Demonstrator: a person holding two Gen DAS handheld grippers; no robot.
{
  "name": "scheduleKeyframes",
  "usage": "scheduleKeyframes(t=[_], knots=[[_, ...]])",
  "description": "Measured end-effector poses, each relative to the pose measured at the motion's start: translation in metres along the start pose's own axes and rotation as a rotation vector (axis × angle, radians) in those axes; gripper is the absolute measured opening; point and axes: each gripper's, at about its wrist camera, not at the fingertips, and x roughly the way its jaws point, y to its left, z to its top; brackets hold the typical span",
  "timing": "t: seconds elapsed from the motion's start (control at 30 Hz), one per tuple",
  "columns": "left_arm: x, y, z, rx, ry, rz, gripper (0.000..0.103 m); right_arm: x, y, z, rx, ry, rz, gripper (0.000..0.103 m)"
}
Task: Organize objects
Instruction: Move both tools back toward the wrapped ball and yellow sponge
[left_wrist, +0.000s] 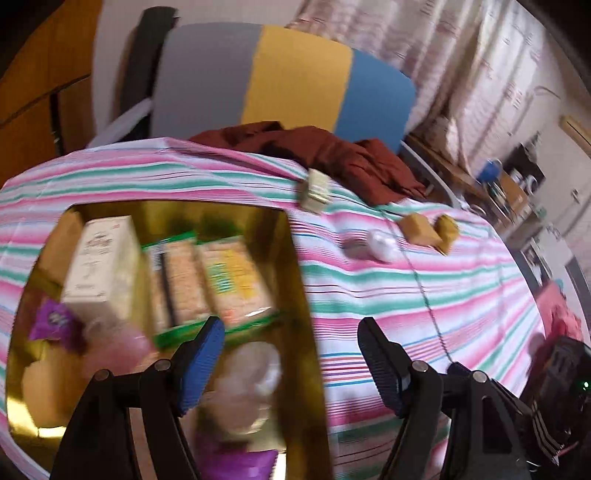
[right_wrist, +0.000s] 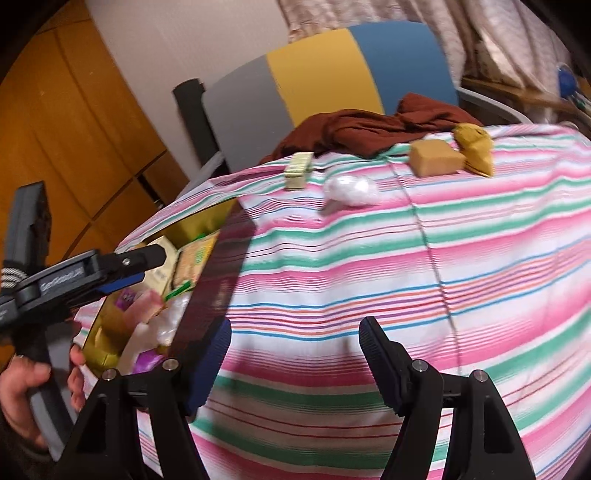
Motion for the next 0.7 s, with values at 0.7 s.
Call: scheduleKeyframes(t=[0.7], knots=[[0.133, -0.114, 0.049, 0.146, 0.09, -0.022, 0.076, -0.028, -0.1, 0.007, 0.133, -0.129, -0.189, 0.076]])
